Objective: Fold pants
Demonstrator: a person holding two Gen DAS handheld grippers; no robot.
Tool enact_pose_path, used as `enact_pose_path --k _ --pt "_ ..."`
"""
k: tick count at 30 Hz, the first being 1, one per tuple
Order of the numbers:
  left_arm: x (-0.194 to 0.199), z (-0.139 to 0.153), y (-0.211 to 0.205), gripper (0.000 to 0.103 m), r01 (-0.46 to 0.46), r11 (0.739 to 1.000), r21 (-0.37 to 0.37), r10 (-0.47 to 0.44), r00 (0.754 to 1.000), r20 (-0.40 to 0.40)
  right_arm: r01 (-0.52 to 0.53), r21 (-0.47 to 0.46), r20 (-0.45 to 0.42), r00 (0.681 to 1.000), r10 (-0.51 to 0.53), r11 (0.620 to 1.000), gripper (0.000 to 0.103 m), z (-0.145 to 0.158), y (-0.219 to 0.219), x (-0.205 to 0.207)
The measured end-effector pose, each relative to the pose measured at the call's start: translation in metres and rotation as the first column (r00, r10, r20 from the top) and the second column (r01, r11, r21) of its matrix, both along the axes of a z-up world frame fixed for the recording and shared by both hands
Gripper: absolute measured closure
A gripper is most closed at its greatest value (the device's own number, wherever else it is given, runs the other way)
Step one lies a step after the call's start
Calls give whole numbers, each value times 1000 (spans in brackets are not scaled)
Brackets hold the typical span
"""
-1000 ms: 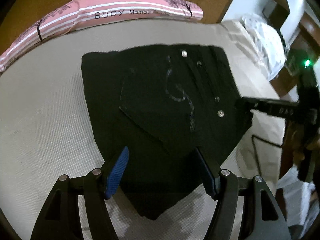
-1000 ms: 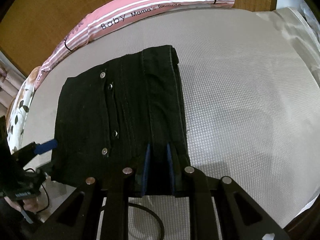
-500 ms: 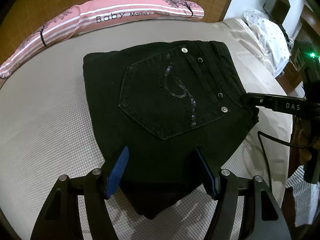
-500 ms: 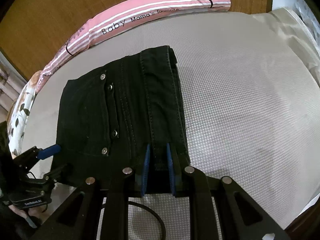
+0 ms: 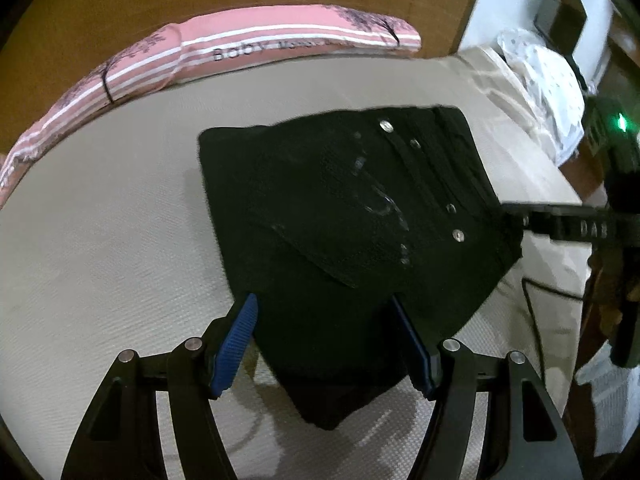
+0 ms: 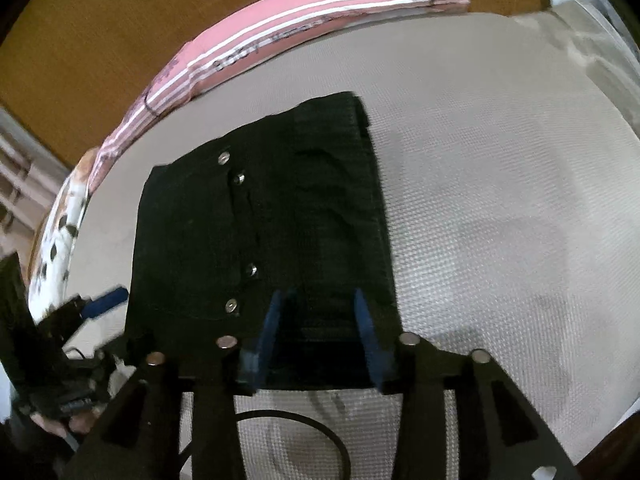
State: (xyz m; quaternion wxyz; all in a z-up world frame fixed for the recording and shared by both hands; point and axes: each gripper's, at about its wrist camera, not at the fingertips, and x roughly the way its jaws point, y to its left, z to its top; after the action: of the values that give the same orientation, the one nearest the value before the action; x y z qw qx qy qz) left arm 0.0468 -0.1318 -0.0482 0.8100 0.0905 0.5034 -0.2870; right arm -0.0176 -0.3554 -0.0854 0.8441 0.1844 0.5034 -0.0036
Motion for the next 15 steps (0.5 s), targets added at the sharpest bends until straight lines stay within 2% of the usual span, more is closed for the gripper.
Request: enact_pose_path --k 3,7,9,11,12,15 --pt "16 1 19 35 -60 996 -73 55 997 -61 -43 -28 -3 999 43 999 50 2 10 3" --pt "38 -5 47 35 -163 976 -145 141 978 -155 -76 -25 2 997 76 997 48 5 11 4" --pt "48 -10 57 35 -199 964 -177 161 965 -208 -78 45 10 997 78 996 48 7 1 5" --pt "57 -18 64 35 -222 952 -208 161 948 -275 -56 170 31 998 51 984 48 9 -18 5" --pt "59 -22 67 35 -236 947 -219 164 940 -300 -36 236 40 999 27 971 48 9 -30 5" --pt "63 -31 69 35 -264 931 -251 159 914 -372 8 337 52 998 -27 941 48 7 -58 4"
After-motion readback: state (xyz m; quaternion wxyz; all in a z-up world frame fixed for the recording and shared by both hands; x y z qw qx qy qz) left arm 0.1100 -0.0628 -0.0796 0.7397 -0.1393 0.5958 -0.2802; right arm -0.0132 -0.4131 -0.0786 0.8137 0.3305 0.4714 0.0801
